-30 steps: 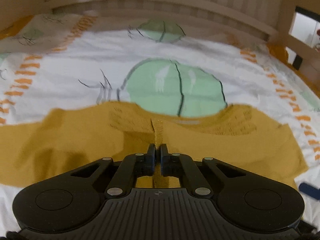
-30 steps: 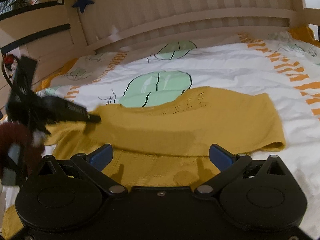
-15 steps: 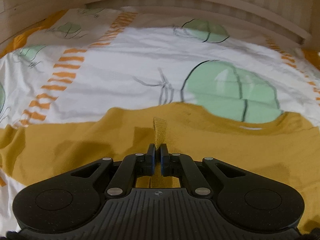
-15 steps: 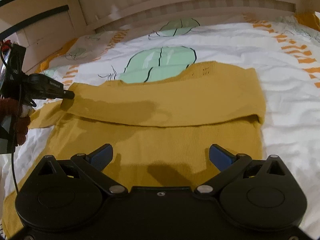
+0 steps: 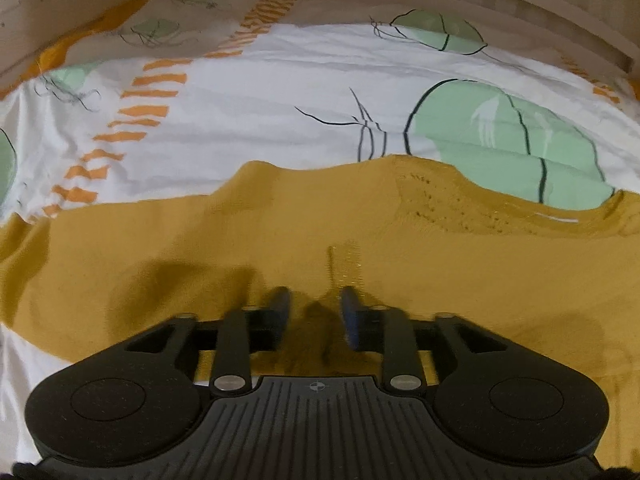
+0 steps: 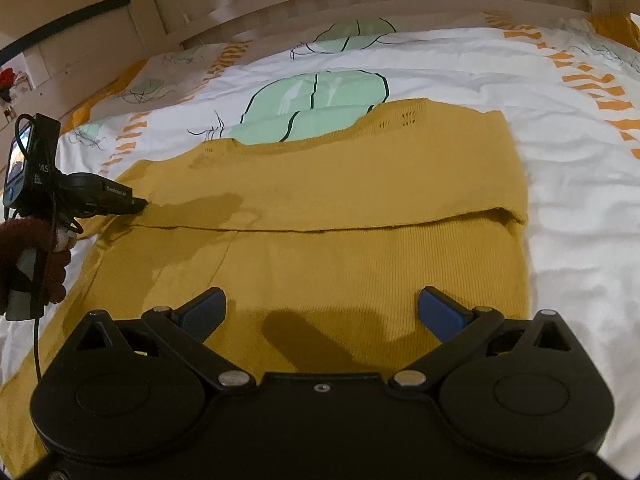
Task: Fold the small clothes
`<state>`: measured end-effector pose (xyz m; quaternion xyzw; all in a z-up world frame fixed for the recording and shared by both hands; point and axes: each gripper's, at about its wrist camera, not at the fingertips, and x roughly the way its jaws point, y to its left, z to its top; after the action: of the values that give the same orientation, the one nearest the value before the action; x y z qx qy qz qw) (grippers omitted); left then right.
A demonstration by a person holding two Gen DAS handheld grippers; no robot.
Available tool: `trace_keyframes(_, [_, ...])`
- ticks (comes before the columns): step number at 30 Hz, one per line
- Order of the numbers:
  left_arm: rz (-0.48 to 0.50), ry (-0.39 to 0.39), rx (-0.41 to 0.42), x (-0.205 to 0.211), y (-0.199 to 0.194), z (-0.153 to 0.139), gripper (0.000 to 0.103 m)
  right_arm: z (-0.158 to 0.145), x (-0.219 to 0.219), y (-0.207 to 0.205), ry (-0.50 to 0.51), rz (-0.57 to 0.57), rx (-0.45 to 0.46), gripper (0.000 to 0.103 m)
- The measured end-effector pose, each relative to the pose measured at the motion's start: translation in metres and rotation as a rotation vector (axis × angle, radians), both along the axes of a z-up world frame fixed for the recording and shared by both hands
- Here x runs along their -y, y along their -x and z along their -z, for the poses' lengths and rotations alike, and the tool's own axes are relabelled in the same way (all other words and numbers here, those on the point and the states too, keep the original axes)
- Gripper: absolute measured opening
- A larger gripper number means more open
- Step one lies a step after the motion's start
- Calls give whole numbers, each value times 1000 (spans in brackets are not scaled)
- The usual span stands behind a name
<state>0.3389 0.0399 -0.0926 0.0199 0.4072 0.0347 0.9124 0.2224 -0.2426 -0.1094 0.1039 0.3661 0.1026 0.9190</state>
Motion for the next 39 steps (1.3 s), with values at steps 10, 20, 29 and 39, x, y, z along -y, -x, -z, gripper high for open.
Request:
trace_keyframes(10, [-50, -15, 39, -15, 3, 9, 79, 4, -5, -1, 37, -14, -1, 103])
trace_keyframes(20, [-18, 13, 17, -23, 4, 5, 81, 4, -3, -2, 24, -16, 1, 103])
trace_keyframes(29, [-26, 66, 50, -61, 34, -13, 81, 2, 4, -3, -29, -15, 7, 103])
trace_keyframes(39, [-149, 99, 98, -145, 74, -34, 81, 1, -1, 5, -30, -39, 68, 103])
